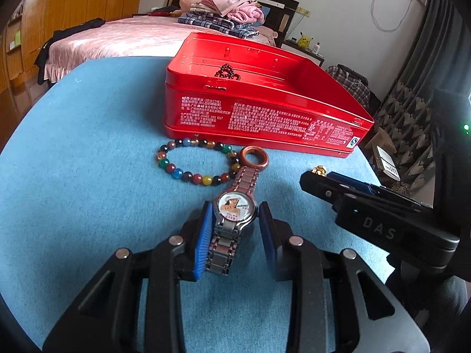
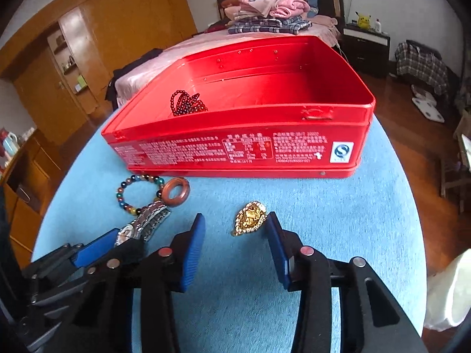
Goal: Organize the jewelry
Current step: 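Lift the wristwatch with the left tool while the right tool grasps the gold pendant, then carry the watch and pendant into the red tin and open both tools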
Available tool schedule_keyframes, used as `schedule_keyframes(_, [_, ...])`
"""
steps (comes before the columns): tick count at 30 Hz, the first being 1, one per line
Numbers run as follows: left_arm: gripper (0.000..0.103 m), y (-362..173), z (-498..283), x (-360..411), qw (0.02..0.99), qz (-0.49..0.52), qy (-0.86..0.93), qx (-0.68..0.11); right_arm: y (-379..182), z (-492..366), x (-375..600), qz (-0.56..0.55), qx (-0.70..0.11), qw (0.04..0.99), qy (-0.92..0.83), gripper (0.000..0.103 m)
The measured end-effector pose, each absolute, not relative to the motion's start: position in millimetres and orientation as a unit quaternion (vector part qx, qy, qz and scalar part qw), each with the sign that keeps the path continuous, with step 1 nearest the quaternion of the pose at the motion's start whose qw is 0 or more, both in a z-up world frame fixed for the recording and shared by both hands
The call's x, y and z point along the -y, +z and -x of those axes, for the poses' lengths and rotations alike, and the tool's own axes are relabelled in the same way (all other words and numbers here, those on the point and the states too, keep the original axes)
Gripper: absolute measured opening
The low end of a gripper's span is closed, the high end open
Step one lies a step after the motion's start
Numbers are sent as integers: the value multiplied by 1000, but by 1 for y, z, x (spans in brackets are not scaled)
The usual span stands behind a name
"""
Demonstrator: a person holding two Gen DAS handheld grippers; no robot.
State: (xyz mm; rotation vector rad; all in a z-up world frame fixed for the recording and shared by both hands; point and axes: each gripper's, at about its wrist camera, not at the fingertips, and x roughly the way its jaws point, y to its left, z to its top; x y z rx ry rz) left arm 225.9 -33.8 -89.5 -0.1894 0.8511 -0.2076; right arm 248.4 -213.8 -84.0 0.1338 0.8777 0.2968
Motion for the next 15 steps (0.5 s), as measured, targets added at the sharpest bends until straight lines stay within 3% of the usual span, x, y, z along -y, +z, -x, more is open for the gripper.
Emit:
schedule_keyframes(4, [30,-90,-226,33,901,94,-101,-412,-85,-254,210,-60,-421,894,145,35])
schedule_keyframes(7, [30,-90,-226,33,901,93,-101,-412,-87,-254,214,-63,-422,891,156,21])
schedule_keyframes(15, [30,-91,-228,35,900,85,-96,-416,-86,-232,214,-35,-425,889,168,21])
